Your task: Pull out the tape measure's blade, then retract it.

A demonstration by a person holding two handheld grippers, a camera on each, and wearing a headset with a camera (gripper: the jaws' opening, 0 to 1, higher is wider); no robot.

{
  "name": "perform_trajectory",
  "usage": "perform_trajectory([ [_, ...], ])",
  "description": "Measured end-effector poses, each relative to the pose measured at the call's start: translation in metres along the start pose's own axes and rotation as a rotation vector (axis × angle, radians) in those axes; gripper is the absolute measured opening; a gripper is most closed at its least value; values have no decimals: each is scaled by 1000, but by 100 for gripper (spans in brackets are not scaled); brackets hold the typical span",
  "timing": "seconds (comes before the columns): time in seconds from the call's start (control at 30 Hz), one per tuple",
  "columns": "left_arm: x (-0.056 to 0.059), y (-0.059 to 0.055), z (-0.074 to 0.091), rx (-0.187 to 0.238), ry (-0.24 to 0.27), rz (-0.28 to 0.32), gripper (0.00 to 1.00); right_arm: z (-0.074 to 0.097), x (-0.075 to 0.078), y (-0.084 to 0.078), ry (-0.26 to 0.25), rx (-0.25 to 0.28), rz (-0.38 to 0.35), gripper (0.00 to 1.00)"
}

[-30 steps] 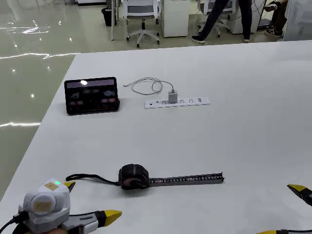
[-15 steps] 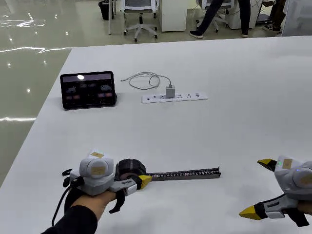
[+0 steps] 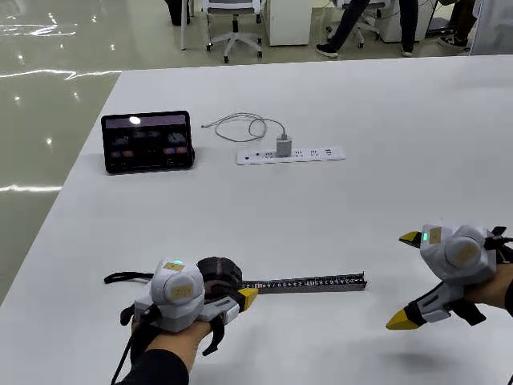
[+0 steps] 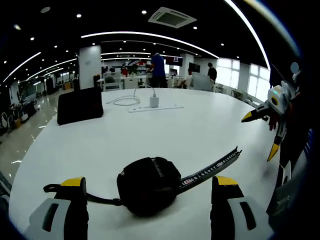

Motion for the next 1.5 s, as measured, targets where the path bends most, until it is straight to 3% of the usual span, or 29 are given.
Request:
perform_trajectory([
  [0.07, 0, 1, -2, 9, 5, 39, 100, -5, 4, 4, 17, -12, 11, 98],
  [0.13, 1, -7, -5, 1, 5, 66, 100, -9, 5, 8, 27, -40, 34, 94],
  [0.2, 4, -17, -6, -37, 6, 51, 100, -13, 10, 11, 48, -42, 49, 92],
  [0.3, 8, -19, -6, -29, -3, 16, 100, -21, 15, 14, 71, -56, 55, 91],
  [0.4, 7, -18, -6, -23, 1, 32, 100, -28, 11, 16, 128, -45, 66, 84],
  [0.5, 9, -22, -6, -32, -3, 29, 100, -35, 16, 11, 139, -100, 125, 80],
  [0.7, 9, -22, -7, -29, -3, 22, 100, -47, 16, 2, 187, -162, 140, 69],
  [0.83, 6, -24, -8, -33, 0, 41, 100, -56, 13, -3, 203, -193, 184, 56],
  [0.97, 2, -25, -8, -40, 11, 59, 100, -61, 10, -6, 231, -187, 155, 34],
  [1.03, 0, -26, -8, -44, 16, 71, 100, -62, 7, -11, 259, -214, 154, 28],
  [1.07, 0, -26, -8, -45, 19, 70, 100, -61, 6, -9, 268, -202, 147, 27],
  [1.17, 0, -26, -8, -45, 17, 74, 100, -62, 6, -9, 266, -202, 137, 25],
  [1.3, 2, -25, -8, -29, 31, 68, 100, -62, 6, -10, 269, -212, 134, 13],
  [1.4, 4, -25, -8, -23, 24, 60, 100, -63, 6, -10, 260, -214, 124, 12],
  [1.5, 5, -18, -9, 1, 24, 92, 100, -64, 5, -9, 258, -240, 126, 12],
])
Point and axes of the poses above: the centre of the closed fingertips' face, and the gripper's own axes: z roughly backward along the fingers, x roughly to its right, y roughly out of its top, the point moved 1 cm from there along z, roughly backward along the fingers, and after that the axes turned 9 degrees about y, right-handed, at the moved point
